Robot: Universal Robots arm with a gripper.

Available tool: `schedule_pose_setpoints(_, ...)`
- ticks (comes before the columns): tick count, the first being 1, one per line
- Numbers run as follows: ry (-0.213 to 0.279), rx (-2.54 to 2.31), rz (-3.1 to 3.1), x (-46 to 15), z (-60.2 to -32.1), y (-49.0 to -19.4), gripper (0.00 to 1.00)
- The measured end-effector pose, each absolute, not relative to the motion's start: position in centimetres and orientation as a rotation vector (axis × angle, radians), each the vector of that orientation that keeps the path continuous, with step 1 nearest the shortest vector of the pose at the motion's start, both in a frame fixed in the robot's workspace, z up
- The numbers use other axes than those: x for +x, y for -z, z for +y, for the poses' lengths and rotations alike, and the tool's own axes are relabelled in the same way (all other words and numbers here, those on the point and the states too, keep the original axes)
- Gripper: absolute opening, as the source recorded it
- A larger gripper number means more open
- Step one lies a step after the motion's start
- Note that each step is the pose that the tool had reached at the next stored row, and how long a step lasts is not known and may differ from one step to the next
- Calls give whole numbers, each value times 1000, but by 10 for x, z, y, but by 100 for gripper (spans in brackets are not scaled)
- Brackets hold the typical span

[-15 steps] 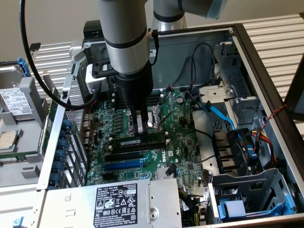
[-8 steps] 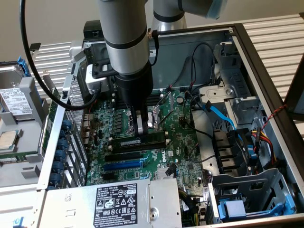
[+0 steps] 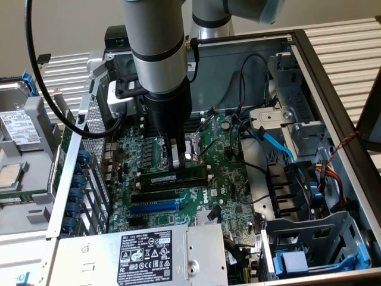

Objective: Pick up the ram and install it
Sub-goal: 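Insert the ram into the slot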

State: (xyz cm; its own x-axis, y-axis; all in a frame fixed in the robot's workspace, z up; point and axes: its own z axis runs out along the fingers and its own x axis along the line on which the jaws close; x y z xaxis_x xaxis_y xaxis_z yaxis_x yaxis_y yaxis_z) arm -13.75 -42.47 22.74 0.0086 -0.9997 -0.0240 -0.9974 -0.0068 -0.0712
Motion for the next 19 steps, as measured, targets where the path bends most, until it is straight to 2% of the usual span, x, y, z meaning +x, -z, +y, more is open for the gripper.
schedule_pose_setpoints(19,51,-2185,2162,-137,-424,-226,14)
